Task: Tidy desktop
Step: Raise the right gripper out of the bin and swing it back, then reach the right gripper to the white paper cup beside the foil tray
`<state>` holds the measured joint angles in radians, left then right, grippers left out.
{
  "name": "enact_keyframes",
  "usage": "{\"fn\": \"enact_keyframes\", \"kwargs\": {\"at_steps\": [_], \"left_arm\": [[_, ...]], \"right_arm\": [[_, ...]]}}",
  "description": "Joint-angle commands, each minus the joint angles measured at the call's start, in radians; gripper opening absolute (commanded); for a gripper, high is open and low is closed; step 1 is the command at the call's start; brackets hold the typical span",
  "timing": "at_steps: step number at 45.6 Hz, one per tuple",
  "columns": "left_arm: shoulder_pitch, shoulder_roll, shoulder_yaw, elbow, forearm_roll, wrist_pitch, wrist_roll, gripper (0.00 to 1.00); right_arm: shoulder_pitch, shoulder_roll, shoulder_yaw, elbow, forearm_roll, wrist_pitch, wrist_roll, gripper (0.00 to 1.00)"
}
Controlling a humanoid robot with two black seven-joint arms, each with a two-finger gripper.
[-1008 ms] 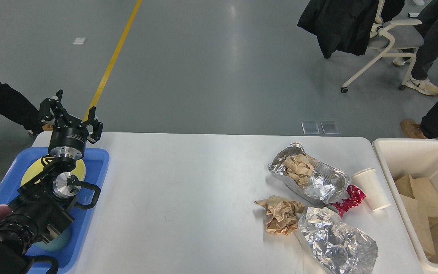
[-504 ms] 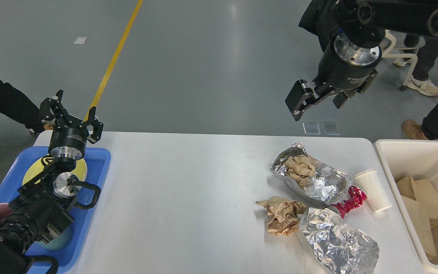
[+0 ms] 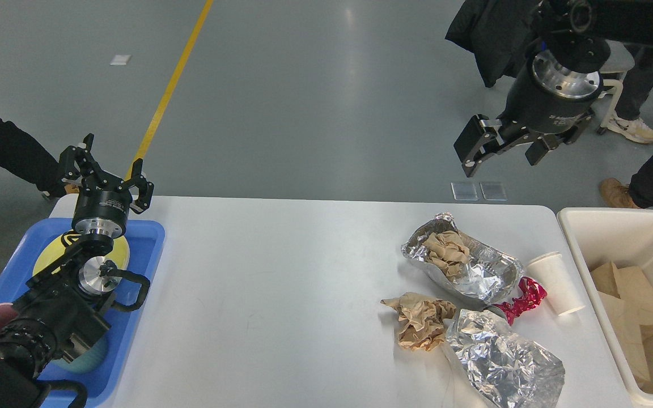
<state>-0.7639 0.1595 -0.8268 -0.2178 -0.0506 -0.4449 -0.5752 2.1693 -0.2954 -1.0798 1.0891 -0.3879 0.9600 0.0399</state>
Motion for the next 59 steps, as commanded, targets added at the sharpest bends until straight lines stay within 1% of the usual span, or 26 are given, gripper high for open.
{"fn": "enact_keyframes", "kwargs": {"at_steps": [1,6,7,12,17,23,33,49,52,55,59], "left_arm": [[0.000,0.000,0.000,0.000,0.000,0.000,0.000,0.96],[0.000,0.000,0.000,0.000,0.000,0.000,0.000,0.96],[0.000,0.000,0.000,0.000,0.000,0.000,0.000,0.96],[0.000,0.000,0.000,0.000,0.000,0.000,0.000,0.96],[0.000,0.000,0.000,0.000,0.000,0.000,0.000,0.96],[0.000,0.000,0.000,0.000,0.000,0.000,0.000,0.96],[0.000,0.000,0.000,0.000,0.000,0.000,0.000,0.96],[0.000,0.000,0.000,0.000,0.000,0.000,0.000,0.96],[0.000,0.000,0.000,0.000,0.000,0.000,0.000,0.96],[0.000,0.000,0.000,0.000,0.000,0.000,0.000,0.96],[0.000,0.000,0.000,0.000,0.000,0.000,0.000,0.96]], "right_arm": [[-0.100,-0.027,-0.061,-0.067,-0.006,0.000,-0.002,1.00],[-0.215,-0.094,-0.074,-0.107,-0.011,0.000,-0.002,1.00],[-0.235,-0.108,-0.074,-0.107,-0.011,-0.015,-0.002,1.00],[-0.322,-0.159,-0.075,-0.106,-0.012,-0.182,-0.002,1.00],[-0.417,-0.189,-0.074,-0.104,-0.020,-0.312,0.000,1.00],[-0.494,-0.191,-0.068,-0.100,-0.048,-0.414,0.000,1.00],[-0.640,-0.177,-0.062,-0.098,-0.104,-0.618,0.000,1.00],[-0.795,-0.177,0.009,-0.109,-0.293,-0.836,0.002,1.00],[-0.821,-0.179,0.026,-0.123,-0.318,-0.880,0.002,0.98],[-0.852,-0.177,0.049,-0.159,-0.328,-0.900,0.002,0.98],[-0.888,-0.177,0.075,-0.208,-0.328,-0.902,0.002,0.98]]}}
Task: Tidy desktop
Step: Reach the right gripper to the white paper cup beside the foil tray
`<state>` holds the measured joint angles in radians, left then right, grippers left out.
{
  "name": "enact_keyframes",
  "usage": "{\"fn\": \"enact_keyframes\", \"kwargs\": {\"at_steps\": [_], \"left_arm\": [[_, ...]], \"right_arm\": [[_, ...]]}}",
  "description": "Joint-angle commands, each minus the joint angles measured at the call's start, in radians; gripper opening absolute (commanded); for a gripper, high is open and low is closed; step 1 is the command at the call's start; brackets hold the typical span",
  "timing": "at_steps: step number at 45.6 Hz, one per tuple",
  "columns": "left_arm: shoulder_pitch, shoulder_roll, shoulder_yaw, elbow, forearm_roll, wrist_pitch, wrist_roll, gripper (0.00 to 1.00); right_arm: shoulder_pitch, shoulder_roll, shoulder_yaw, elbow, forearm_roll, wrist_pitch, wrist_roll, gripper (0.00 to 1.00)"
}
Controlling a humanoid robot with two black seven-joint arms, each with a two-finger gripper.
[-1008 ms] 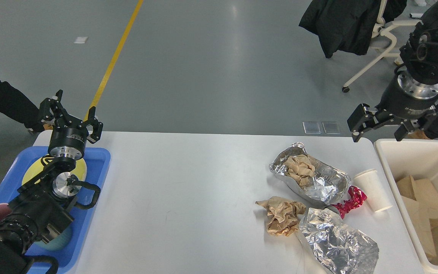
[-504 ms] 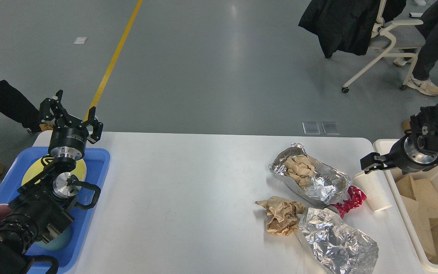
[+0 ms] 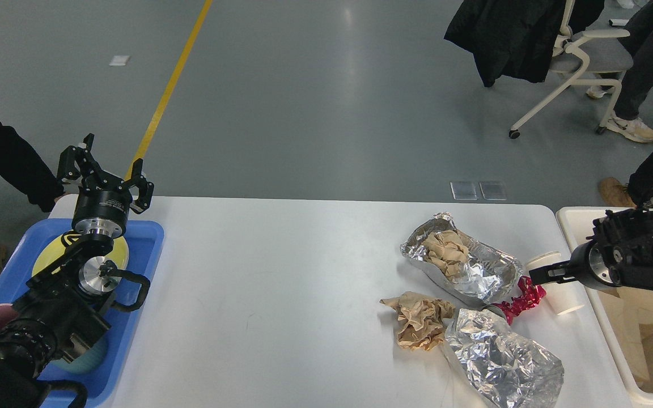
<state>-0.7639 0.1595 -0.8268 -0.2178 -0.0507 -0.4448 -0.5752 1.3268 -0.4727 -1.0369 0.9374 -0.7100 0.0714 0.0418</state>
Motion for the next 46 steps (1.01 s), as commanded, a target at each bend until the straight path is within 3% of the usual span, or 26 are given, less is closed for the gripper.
{"fn": "enact_keyframes", "kwargs": {"at_steps": [1,11,46], "left_arm": [[0.000,0.000,0.000,0.000,0.000,0.000,0.000,0.96],[0.000,0.000,0.000,0.000,0.000,0.000,0.000,0.96],[0.000,0.000,0.000,0.000,0.000,0.000,0.000,0.96]], "right_arm": [[-0.058,0.000,0.038,-0.072,-0.006,-0.013,0.001,0.98],[-0.150,-0.001,0.113,-0.173,-0.003,-0.013,0.003,1.00],[-0.255,0.055,0.232,-0.307,0.015,-0.019,0.001,1.00]]}}
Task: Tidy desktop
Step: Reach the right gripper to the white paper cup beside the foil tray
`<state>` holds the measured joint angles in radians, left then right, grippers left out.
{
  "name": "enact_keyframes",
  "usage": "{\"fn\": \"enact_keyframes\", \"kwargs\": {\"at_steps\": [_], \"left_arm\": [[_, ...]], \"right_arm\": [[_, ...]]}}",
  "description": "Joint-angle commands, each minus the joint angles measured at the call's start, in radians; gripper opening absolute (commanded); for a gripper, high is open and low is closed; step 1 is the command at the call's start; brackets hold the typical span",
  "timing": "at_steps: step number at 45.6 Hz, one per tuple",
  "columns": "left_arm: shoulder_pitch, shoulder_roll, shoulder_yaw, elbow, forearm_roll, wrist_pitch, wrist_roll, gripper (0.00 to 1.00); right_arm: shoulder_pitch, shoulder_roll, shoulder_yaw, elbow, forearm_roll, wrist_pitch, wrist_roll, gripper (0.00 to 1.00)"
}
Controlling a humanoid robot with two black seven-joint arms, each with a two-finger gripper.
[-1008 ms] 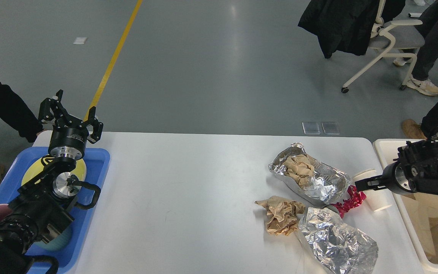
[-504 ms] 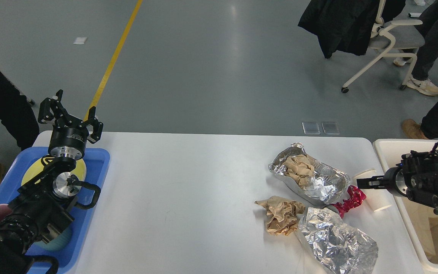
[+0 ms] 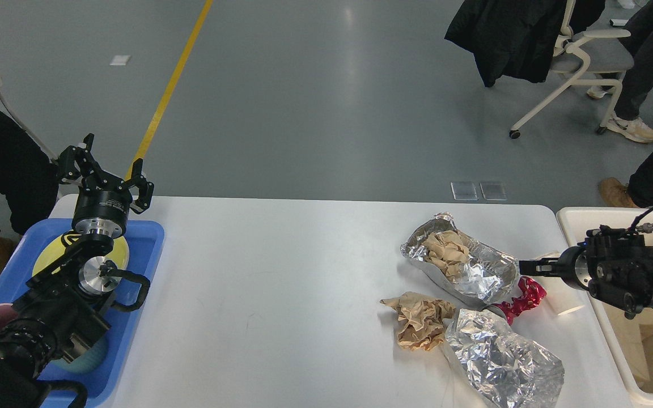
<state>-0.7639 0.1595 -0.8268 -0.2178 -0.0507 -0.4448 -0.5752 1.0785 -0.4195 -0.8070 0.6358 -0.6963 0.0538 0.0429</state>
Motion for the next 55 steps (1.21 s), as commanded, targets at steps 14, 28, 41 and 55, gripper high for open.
{"fn": "enact_keyframes", "kwargs": {"at_steps": [14,28,41,55], "left_arm": [[0.000,0.000,0.000,0.000,0.000,0.000,0.000,0.96],[0.000,0.000,0.000,0.000,0.000,0.000,0.000,0.96],[0.000,0.000,0.000,0.000,0.000,0.000,0.000,0.96],[0.000,0.000,0.000,0.000,0.000,0.000,0.000,0.96]], "right_arm": [[-0.038,0.007,0.006,-0.051,0.001,-0.005,0.000,0.91],[-0.048,0.008,0.008,-0.056,0.001,-0.005,0.000,0.69],[-0.057,0.024,0.008,-0.054,0.001,-0.003,0.000,0.56],[-0.069,0.030,0.020,-0.053,0.001,-0.003,0.002,0.68]]}}
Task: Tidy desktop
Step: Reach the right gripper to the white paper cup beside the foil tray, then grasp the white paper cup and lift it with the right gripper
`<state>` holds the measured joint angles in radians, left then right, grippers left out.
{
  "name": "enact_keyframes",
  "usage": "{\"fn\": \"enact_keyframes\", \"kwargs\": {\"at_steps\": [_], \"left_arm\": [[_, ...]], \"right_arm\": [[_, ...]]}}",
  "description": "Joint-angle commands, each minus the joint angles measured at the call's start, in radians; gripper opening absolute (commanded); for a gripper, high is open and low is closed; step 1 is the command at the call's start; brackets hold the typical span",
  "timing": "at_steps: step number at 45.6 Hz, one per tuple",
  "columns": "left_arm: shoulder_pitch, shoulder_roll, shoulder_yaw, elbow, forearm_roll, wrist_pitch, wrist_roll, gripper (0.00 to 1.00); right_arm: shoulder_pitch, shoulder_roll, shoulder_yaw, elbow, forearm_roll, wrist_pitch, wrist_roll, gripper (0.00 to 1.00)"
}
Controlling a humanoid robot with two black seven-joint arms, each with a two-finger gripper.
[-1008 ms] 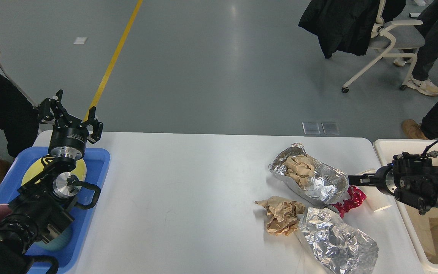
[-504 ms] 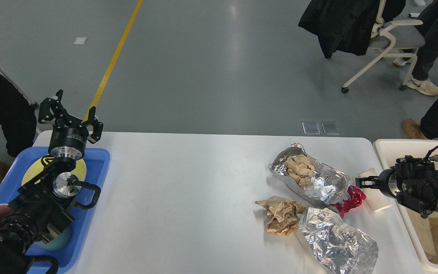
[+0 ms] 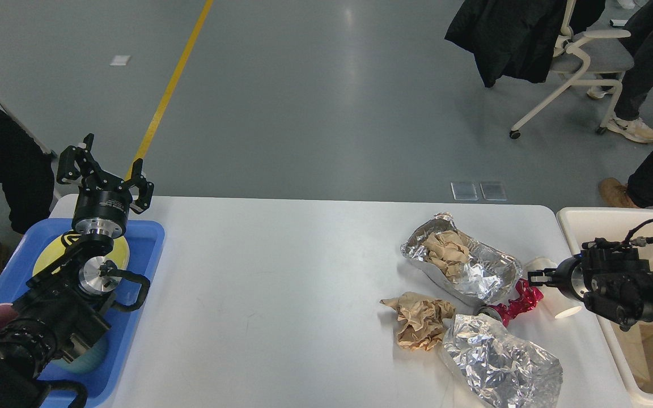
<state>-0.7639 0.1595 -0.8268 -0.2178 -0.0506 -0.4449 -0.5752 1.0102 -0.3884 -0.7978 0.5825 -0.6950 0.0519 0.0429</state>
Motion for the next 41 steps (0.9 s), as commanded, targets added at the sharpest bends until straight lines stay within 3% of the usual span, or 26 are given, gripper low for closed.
{"fn": "enact_keyframes", "kwargs": {"at_steps": [1,12,29,36,41], "left_arm": [[0.000,0.000,0.000,0.000,0.000,0.000,0.000,0.96],[0.000,0.000,0.000,0.000,0.000,0.000,0.000,0.96],[0.000,0.000,0.000,0.000,0.000,0.000,0.000,0.96],[0.000,0.000,0.000,0.000,0.000,0.000,0.000,0.96],[0.000,0.000,0.000,0.000,0.000,0.000,0.000,0.96]], "right_arm": [[-0.001,-0.003,0.015,0.000,0.000,0.000,0.002,0.71],[-0.004,-0.012,0.019,0.000,0.000,-0.001,0.002,0.94],[-0.019,0.000,0.028,0.000,0.000,-0.003,0.002,0.99],[-0.030,0.009,0.032,-0.001,0.000,-0.003,0.002,0.80],[-0.030,0.009,0.032,0.000,0.000,0.000,0.000,0.58]]}}
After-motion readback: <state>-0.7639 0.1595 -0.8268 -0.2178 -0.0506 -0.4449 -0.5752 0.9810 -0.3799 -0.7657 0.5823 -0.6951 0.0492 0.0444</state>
